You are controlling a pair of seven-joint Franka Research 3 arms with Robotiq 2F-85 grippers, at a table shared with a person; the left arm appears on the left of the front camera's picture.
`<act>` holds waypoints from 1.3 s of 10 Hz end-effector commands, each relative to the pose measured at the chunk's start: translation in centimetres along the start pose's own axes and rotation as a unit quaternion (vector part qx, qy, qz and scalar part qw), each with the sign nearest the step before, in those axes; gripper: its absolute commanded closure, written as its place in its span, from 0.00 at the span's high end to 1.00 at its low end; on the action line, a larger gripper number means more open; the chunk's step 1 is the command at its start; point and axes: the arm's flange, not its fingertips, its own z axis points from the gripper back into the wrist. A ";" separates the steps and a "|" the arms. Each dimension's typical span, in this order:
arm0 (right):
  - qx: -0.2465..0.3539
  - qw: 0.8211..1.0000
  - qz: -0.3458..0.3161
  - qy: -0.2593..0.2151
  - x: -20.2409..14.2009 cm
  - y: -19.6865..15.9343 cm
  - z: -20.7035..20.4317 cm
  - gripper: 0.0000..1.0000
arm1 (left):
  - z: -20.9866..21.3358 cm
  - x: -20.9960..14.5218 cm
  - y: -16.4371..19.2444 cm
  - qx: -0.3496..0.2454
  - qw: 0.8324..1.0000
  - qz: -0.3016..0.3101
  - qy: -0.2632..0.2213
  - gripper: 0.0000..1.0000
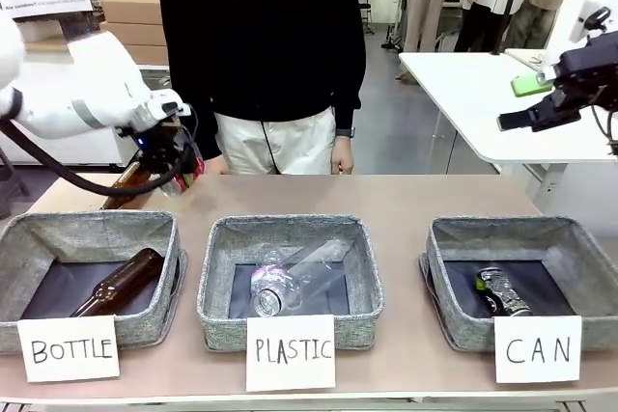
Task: Sort the can waste into the basket.
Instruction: Pick up the can waste from the table and place it in the right Fabric basket.
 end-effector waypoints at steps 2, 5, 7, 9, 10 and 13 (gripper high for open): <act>-0.001 1.000 -0.009 0.004 0.3 0.4 0.2 1.00 | 17.1 -11.1 -5.8 -0.033 0.996 0.028 -0.076 0.00; -0.001 1.000 -0.009 0.004 0.3 0.4 0.2 1.00 | 24.0 -23.2 -11.5 -0.047 0.988 0.093 -0.115 0.00; -0.001 1.000 -0.009 0.004 0.3 0.4 0.2 1.00 | 25.2 -29.7 -13.2 -0.022 0.986 0.106 -0.130 0.00; -0.001 1.000 -0.009 0.004 0.3 0.4 0.2 1.00 | 25.5 -26.8 -12.5 -0.053 0.987 0.091 -0.123 0.00; -0.001 1.000 -0.009 0.004 0.3 0.4 0.2 1.00 | 25.5 -26.8 -12.5 -0.053 0.987 0.091 -0.123 0.00; -0.020 0.999 -0.013 -0.026 -3.0 -0.3 4.0 1.00 | 19.0 -21.2 -13.7 -0.123 0.986 -0.066 -0.091 0.44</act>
